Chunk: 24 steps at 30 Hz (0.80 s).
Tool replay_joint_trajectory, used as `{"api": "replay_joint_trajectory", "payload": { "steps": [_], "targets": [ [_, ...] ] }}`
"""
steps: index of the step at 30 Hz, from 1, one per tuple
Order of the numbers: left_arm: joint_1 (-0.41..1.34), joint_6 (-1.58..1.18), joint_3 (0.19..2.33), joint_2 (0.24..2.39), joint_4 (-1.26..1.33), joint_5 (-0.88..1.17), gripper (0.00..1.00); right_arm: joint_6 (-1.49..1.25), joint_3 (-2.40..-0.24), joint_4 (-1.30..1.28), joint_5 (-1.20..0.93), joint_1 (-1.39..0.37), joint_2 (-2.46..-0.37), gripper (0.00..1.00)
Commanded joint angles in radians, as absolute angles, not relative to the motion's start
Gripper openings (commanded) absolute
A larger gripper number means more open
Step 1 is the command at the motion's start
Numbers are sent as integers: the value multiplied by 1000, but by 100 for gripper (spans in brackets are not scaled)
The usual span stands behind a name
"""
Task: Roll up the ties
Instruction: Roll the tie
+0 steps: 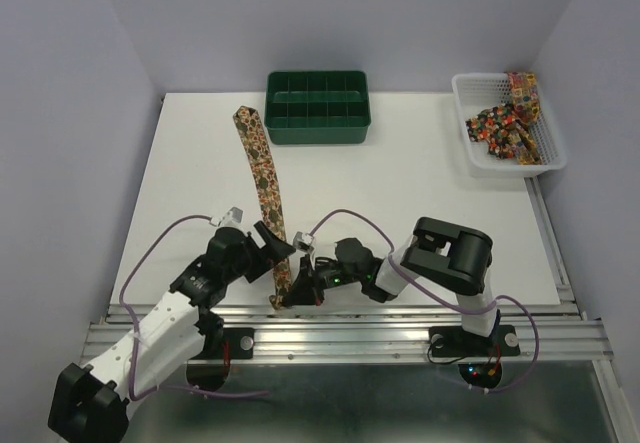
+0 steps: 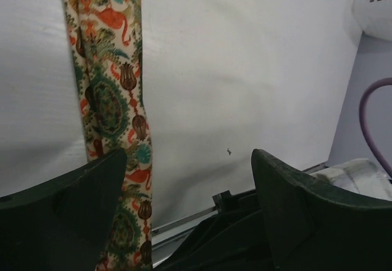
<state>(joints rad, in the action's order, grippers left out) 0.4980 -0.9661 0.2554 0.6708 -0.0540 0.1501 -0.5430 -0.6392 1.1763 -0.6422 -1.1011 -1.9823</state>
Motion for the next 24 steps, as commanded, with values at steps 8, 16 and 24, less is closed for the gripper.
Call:
{"api": "replay_joint_trajectory", "payload": {
  "steps": [8,16,24],
  "targets": [
    [520,-976,419,584,-356,-17,26,-540,-624,1236,-574,-1109,-1939,1],
    [541,-913,315,657,-262,189,0,-537,-621,1229,-580,-1109,-1921,1],
    [571,-891,255,672,-207,284,0,-541,-621,1236,-600,-1109,-1921,1]
  ]
}}
